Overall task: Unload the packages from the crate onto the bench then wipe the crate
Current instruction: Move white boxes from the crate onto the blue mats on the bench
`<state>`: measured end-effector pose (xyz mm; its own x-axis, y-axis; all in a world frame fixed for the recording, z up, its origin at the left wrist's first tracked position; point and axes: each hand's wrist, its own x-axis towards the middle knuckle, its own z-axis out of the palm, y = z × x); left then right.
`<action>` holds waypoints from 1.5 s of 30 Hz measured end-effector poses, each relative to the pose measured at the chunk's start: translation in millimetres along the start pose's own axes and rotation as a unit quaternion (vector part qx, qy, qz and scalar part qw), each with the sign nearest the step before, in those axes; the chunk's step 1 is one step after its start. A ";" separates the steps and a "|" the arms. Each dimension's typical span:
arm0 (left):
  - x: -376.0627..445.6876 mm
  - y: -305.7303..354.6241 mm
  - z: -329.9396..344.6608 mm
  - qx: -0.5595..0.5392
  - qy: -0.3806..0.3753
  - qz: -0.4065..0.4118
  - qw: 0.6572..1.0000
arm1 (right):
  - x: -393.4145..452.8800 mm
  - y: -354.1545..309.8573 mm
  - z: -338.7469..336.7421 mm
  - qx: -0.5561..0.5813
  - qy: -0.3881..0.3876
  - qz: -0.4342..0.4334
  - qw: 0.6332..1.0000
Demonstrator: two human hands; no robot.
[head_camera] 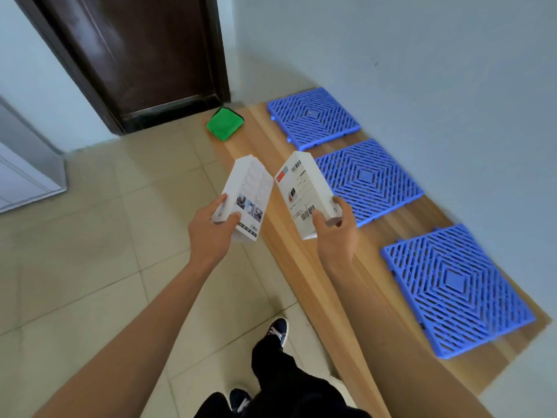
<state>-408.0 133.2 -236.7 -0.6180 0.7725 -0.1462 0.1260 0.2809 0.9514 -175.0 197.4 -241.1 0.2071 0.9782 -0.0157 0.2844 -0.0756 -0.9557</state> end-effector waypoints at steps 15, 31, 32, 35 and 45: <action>209.6 49.1 29.3 0.018 -0.023 -0.022 0.999 | 155.9 -29.5 128.3 0.014 0.026 0.035 0.999; 467.7 67.2 40.4 0.032 -0.176 -0.041 0.983 | 268.5 -40.6 272.2 -0.051 0.158 0.104 0.981; 475.9 69.5 49.5 0.027 -0.187 -0.040 0.981 | 272.9 -39.6 272.8 -0.050 0.169 0.114 0.978; 498.7 76.5 84.0 0.063 -0.206 -0.018 0.976 | 290.8 -31.2 273.1 -0.040 0.201 0.142 0.968; 535.9 101.3 181.5 0.147 -0.294 0.051 0.943 | 343.2 -1.4 286.3 0.031 0.260 0.210 0.942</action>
<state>-585.5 679.0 -267.8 -0.0654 0.9620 -0.2650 0.4249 0.2672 0.8649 -372.3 588.6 -329.3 0.7238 0.6371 -0.2649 0.0240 -0.4070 -0.9131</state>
